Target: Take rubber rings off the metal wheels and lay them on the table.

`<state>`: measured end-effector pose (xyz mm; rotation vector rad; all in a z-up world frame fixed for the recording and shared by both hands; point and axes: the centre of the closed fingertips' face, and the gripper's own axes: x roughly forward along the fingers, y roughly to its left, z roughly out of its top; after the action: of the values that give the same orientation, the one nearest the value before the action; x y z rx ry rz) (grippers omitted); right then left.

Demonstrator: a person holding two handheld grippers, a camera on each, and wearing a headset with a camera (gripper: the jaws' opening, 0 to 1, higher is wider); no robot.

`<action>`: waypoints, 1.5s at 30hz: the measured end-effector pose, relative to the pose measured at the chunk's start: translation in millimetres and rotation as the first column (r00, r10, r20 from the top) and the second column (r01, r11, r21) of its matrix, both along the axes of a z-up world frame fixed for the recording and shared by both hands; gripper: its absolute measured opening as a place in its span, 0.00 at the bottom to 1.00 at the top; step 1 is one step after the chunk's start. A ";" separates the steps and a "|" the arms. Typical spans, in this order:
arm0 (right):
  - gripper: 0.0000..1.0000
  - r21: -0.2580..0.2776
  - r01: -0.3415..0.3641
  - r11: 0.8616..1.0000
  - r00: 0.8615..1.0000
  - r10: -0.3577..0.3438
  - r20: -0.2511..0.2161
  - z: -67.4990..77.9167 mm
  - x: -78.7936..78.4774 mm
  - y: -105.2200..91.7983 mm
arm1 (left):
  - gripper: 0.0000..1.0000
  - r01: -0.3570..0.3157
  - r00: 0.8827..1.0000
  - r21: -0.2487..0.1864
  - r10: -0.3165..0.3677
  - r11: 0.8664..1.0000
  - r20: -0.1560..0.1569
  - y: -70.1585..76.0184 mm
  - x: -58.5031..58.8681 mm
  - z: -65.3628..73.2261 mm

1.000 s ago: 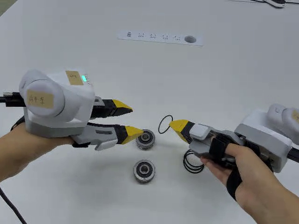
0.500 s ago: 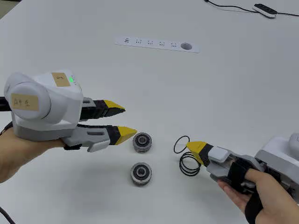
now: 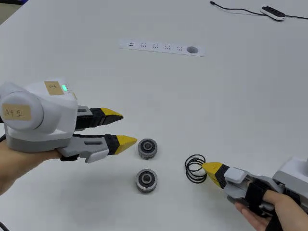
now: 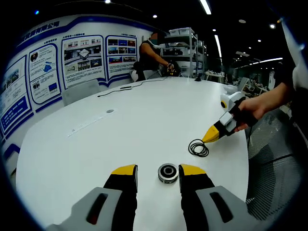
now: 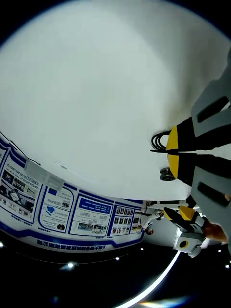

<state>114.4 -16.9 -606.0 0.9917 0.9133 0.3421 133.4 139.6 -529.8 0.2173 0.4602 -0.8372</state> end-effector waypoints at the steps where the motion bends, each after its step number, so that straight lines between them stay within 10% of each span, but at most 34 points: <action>1: 0.02 -0.007 0.001 1.000 1.000 -0.001 -0.007 -1.3 -0.8 -1.0 | 0.36 0.000 1.000 -0.001 0.000 1.000 0.001 -0.1 -0.6 0.4; 8: 0.02 -0.100 0.001 0.995 1.000 -0.003 -0.021 -7.5 -2.3 -8.0 | 0.36 -0.003 1.000 -0.001 0.003 1.000 0.000 0.3 -2.5 1.1; 30: 0.10 -0.163 0.028 0.986 1.000 -0.028 0.002 -1.6 0.1 -22.3 | 0.37 -0.027 0.999 -0.009 0.028 1.000 0.018 7.4 -7.3 8.3; 45: 0.12 -0.225 -0.041 0.974 0.985 0.078 0.157 20.8 3.5 -23.4 | 0.40 -0.093 0.995 -0.044 0.094 0.995 0.026 25.7 -13.7 18.4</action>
<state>117.9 -40.3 -585.2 0.7217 0.8122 0.3592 119.7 165.3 -511.4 0.1662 0.4229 -0.7509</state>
